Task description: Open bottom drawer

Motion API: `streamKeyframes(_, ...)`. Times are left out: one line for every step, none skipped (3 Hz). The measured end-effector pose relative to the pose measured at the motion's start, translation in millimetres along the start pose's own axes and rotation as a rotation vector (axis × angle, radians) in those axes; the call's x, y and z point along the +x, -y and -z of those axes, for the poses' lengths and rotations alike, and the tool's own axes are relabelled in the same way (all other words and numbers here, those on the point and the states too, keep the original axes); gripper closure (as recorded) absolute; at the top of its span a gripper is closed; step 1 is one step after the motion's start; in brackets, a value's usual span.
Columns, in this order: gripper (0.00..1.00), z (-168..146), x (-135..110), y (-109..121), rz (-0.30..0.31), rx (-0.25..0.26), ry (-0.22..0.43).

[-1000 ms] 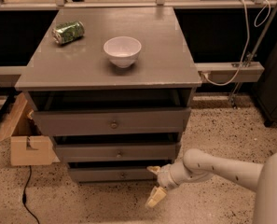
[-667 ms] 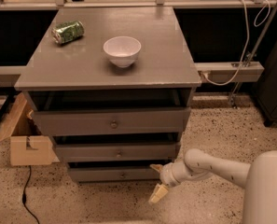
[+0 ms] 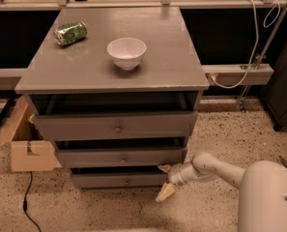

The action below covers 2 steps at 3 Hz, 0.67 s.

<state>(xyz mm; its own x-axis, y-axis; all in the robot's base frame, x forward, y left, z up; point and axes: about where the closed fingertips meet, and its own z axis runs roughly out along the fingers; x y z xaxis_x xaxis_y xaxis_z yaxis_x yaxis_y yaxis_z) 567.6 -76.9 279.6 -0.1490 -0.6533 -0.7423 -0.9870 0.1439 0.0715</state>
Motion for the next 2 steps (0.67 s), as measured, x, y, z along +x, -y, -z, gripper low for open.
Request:
streamKeyframes(0.00,0.0,0.0,0.0,0.000,0.000,0.000)
streamKeyframes(0.00,-6.8,3.6,0.8,0.018,0.013,-0.013)
